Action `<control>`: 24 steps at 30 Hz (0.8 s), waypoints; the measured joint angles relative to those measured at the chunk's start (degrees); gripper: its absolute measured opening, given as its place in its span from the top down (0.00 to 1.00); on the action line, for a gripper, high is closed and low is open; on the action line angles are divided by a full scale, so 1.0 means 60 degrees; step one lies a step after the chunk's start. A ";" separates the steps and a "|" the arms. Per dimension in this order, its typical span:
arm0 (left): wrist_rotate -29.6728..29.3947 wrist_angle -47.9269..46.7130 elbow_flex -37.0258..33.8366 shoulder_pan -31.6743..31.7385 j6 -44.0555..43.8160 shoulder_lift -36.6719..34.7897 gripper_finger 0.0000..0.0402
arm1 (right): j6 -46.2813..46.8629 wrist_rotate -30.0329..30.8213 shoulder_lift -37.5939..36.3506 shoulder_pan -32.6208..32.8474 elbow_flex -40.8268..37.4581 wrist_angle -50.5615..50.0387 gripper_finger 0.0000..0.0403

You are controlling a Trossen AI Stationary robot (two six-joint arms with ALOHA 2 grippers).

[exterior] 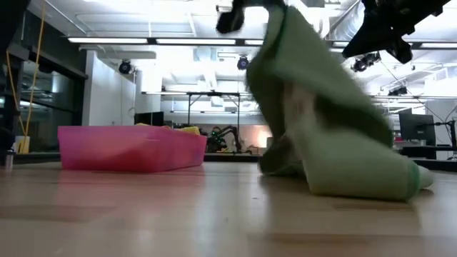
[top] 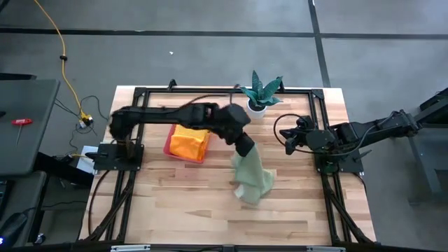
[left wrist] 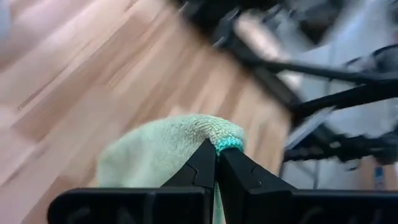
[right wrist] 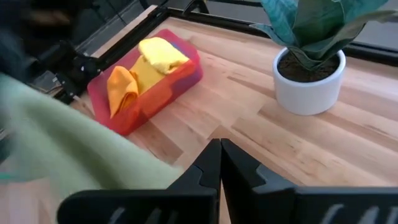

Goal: Fold microfiber towels
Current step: Fold the green microfiber cloth

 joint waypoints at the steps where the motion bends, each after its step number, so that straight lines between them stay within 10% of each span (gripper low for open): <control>1: 0.0165 -0.0118 -0.0006 0.0048 0.0010 0.0242 1.00 | 0.0070 -0.0008 0.0000 0.0000 -0.0003 -0.0030 1.00; 13: 0.0784 -0.0302 -0.0017 0.0056 0.0990 0.2621 1.00 | 0.0918 -0.0236 0.0000 0.0000 -0.0003 -0.0001 1.00; 24: -0.1213 0.0058 -0.0014 0.0398 0.2831 0.3037 0.90 | 0.1713 -0.0120 0.0000 -0.0004 -0.0003 0.0134 1.00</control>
